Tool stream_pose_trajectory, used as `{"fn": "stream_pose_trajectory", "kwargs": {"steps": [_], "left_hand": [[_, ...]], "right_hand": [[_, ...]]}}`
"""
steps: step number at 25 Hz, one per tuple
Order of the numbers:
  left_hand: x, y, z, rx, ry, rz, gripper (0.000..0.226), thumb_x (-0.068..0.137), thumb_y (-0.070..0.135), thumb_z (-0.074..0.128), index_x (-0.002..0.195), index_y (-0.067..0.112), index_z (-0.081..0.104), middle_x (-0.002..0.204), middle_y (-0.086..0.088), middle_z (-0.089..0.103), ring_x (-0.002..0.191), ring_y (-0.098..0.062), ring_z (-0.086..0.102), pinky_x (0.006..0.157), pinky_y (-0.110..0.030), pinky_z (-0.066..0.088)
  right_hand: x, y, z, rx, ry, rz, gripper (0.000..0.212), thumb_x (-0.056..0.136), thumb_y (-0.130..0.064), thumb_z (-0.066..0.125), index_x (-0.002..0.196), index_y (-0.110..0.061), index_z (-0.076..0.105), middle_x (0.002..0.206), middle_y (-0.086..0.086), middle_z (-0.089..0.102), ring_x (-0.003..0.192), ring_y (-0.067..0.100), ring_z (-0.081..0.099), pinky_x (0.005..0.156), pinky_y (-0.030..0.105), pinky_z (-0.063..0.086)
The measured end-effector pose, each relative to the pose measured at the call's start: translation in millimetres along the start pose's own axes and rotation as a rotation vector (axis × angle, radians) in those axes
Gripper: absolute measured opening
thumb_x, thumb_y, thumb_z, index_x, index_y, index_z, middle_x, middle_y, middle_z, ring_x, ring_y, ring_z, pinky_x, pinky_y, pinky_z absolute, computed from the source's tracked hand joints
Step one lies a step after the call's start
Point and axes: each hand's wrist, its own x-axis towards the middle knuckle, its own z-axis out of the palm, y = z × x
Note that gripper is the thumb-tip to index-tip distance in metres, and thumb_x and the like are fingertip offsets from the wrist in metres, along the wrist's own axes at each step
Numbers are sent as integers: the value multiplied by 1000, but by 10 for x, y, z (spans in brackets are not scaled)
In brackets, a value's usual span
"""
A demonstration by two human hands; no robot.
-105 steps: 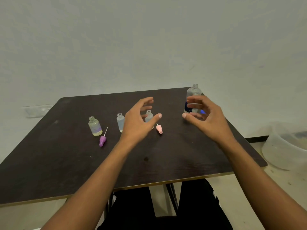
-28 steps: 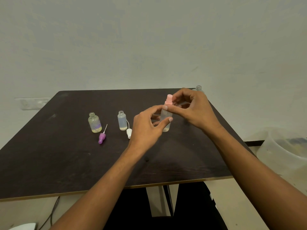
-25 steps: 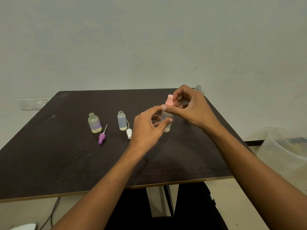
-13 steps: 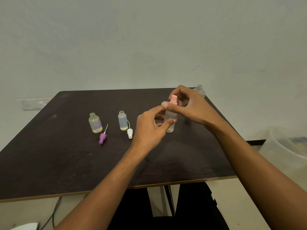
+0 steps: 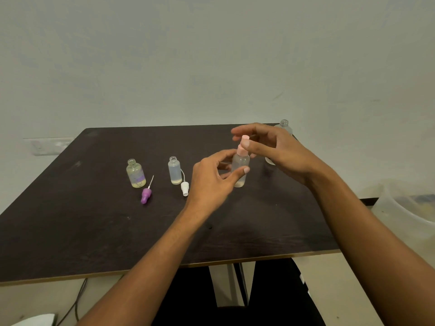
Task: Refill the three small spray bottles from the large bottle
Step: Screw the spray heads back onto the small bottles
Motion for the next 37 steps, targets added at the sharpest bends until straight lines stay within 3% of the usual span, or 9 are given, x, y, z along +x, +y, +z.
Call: {"fn": "stream_pose_trajectory", "kwargs": {"steps": [3,8,10,13,16,20,25,31,37], "left_hand": [[25,7,-16,-8,4,4,41,88,36,82,127,30,72,110,18,73,102,-3,69,75,-2,50],[29,21,-9,-7,5,-5,45,87,35,84,129,29,71,106,18,70,99,2,66,72,2,45],[24,5,-9,6,1,-4,45,87,37,83,130,31,70,106,21,70,99,3,66,72,2,46],[29,-20,-26,11,-1,9,43,88,38,82,129,32,71,107,23,71,101,1,68,75,-3,50],[44,-31,-22,6,1,21,45,88,36,83,131,29,71,113,18,73,104,1,68,80,-7,54],[52,-59,5,-4,8,14,45,88,32,83,131,27,71,111,19,72,102,4,66,78,-3,51],[91,-161,18,15,21,-14,44,87,37,83,129,31,72,112,16,76,103,-1,70,88,-16,58],[263,-274,15,19,64,-61,46,86,38,85,129,29,73,115,14,77,104,-4,72,93,-30,61],[501,-424,132,41,63,-83,47,83,33,87,128,24,74,117,9,77,105,-8,73,92,-22,58]], "right_hand": [[-10,-8,-53,-33,-23,-53,27,96,-26,75,121,-18,77,116,-5,78,115,9,71,102,30,57],[61,94,64,-93,258,-94,44,76,-44,90,94,-7,72,89,6,76,79,18,68,73,28,55],[56,88,65,-108,205,-68,40,82,-46,85,107,-17,73,100,-4,77,93,9,71,81,23,57],[30,63,-6,-97,32,-42,35,94,-33,78,127,-25,73,117,-11,78,116,6,70,100,32,57],[23,81,-43,-85,103,-55,27,89,-29,84,114,-21,80,107,-8,81,108,10,74,98,36,59],[20,144,36,-34,225,-51,30,81,-25,90,108,-16,82,98,-8,82,96,6,76,83,23,60],[57,240,183,23,261,-27,34,85,-24,87,117,-16,79,108,-5,81,104,7,76,99,32,60],[105,418,283,80,292,-8,40,88,-28,86,125,-18,76,117,-5,79,110,8,75,101,40,60],[313,632,275,70,345,27,33,90,-25,83,121,-16,78,113,-3,80,106,10,76,92,38,64]]}}
